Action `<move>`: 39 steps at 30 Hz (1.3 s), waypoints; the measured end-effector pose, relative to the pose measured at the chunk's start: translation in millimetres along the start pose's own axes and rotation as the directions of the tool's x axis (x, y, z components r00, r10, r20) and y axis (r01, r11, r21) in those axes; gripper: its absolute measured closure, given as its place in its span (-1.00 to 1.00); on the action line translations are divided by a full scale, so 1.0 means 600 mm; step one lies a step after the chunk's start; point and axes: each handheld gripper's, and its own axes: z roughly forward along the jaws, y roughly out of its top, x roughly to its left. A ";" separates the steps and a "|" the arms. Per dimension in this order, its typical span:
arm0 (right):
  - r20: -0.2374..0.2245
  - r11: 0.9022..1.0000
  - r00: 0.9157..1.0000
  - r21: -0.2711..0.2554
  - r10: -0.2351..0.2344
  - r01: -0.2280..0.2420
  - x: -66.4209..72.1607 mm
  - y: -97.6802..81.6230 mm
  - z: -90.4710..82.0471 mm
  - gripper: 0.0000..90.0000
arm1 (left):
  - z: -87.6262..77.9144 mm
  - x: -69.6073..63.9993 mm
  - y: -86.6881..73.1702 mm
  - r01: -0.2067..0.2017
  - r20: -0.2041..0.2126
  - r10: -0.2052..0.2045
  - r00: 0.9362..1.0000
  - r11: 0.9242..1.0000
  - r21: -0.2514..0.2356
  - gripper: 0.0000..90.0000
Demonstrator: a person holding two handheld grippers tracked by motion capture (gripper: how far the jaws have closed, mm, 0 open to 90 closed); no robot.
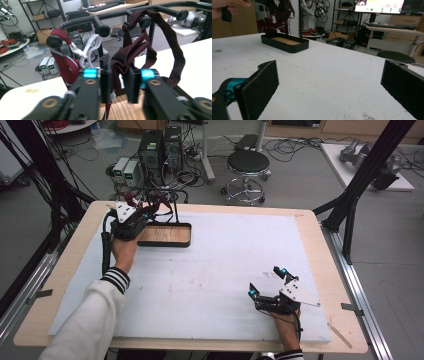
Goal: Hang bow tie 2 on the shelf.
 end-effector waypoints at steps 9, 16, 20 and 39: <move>0.015 1.000 1.000 -0.003 -0.007 0.007 0.002 -0.010 0.001 -0.99 | -0.002 0.004 -0.004 0.001 0.015 -0.001 1.000 1.000 0.007 0.34; 0.023 1.000 1.000 -0.007 -0.005 0.006 0.003 -0.011 0.000 -0.99 | -0.005 0.005 -0.010 0.011 0.084 -0.012 0.996 1.000 0.004 -0.21; 0.020 1.000 1.000 -0.006 -0.016 0.016 0.004 -0.011 0.000 -0.99 | -0.015 0.008 -0.015 0.013 0.140 -0.010 0.990 1.000 -0.022 -0.48; 0.029 0.999 1.000 -0.033 -0.007 0.008 0.002 -0.013 -0.004 -0.99 | -0.127 0.017 -0.068 0.014 0.428 0.097 0.899 0.968 -0.250 -0.64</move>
